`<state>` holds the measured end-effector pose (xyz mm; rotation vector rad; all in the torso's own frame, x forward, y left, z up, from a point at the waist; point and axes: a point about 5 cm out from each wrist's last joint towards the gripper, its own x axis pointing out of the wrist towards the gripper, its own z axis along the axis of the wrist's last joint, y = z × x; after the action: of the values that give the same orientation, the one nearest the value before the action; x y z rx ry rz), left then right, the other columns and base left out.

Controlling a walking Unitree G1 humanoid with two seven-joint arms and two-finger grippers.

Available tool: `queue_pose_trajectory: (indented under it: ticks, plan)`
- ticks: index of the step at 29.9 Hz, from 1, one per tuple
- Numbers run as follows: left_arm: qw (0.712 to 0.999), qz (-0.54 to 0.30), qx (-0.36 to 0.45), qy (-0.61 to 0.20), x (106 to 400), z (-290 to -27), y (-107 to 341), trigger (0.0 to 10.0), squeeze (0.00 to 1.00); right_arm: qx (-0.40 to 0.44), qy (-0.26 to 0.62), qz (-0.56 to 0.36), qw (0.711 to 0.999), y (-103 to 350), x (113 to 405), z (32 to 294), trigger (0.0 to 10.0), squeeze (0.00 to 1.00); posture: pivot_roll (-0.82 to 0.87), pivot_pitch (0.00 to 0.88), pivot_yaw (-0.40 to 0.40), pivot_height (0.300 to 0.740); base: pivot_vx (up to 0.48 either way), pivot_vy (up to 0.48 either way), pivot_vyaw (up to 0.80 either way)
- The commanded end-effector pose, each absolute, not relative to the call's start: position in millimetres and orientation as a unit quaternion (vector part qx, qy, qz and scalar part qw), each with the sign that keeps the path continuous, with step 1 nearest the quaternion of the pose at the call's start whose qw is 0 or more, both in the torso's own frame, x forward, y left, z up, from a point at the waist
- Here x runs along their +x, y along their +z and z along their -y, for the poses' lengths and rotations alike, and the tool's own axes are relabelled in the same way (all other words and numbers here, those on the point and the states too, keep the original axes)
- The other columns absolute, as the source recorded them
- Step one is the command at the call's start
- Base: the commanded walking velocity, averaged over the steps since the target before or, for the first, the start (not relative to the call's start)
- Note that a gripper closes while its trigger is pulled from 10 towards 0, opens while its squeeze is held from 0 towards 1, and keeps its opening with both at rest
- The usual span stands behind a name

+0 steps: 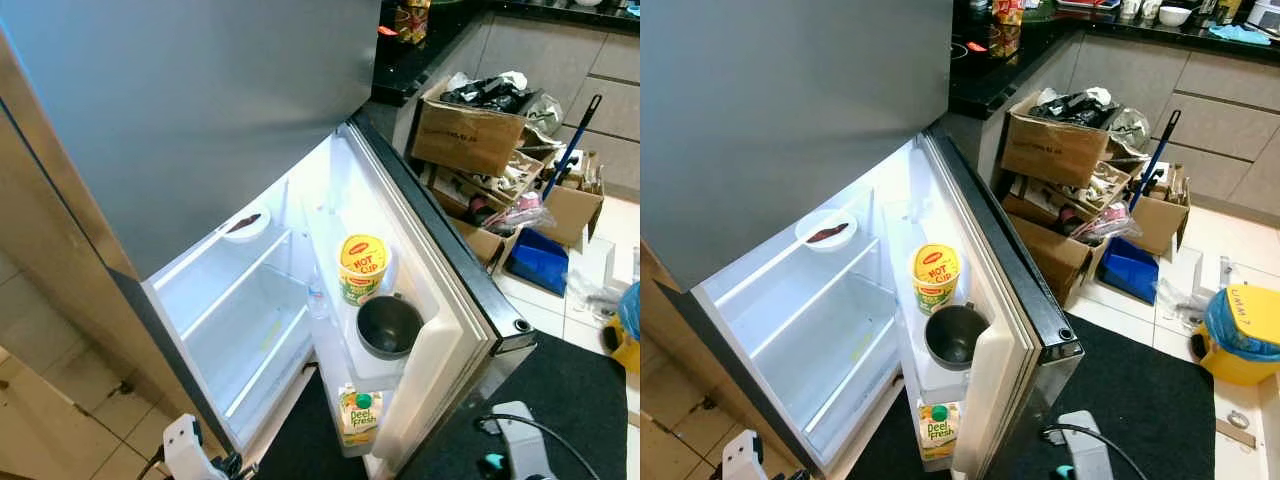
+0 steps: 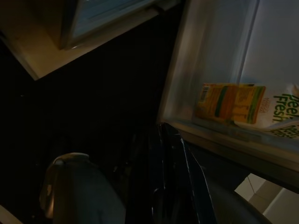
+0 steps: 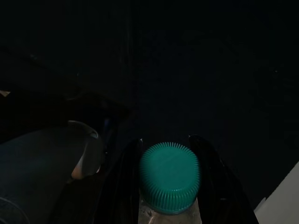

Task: Restocking fridge

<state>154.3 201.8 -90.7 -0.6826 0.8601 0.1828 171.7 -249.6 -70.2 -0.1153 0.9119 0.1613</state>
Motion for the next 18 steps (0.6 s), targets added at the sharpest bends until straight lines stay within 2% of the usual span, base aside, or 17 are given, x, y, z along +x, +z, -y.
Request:
queue_pose_trajectory:
  ticks: [1, 6, 18]
  plan:
    - [0.842, -0.430, -0.310, 0.097, 144, -206, -95, 10.0, 0.00, -0.053, 0.069, -0.461, 0.883, -76, 162, 249, 10.0, 0.00, -0.07, 0.000, -0.037, 0.740, 0.000, 0.000, 0.00]
    - [0.839, -0.443, -0.300, 0.098, 139, -206, -97, 10.0, 0.00, -0.045, 0.074, -0.477, 0.875, -83, 150, 242, 10.0, 0.00, -0.07, 0.000, -0.037, 0.740, 0.000, 0.000, 0.00]
    - [0.838, -0.456, -0.283, 0.103, 133, -211, -98, 10.0, 0.00, -0.041, 0.079, -0.489, 0.868, -87, 142, 240, 10.0, 0.00, -0.08, 0.000, -0.035, 0.740, -0.288, 0.000, 0.00]
